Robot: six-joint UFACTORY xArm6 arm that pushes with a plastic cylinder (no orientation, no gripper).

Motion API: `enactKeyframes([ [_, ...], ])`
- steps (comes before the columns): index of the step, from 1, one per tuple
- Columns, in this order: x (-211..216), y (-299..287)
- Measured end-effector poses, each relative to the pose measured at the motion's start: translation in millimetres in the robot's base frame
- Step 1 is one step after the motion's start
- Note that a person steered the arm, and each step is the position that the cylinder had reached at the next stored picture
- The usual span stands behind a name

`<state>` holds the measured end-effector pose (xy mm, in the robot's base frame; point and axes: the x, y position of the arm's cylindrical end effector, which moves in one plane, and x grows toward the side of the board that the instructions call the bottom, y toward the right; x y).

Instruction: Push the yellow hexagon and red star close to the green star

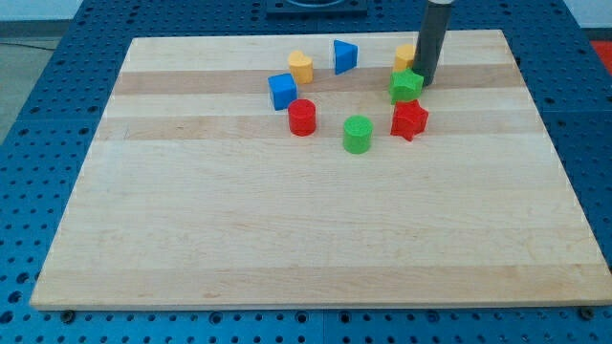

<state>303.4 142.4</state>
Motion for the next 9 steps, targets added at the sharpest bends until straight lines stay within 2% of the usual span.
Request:
enactKeyframes([
  [2, -0.5, -9.3],
  [3, -8.4, 21.4],
  [4, -41.0, 40.2],
  [5, -81.4, 17.1],
  [6, -83.6, 4.4],
  [9, -49.0, 8.4],
])
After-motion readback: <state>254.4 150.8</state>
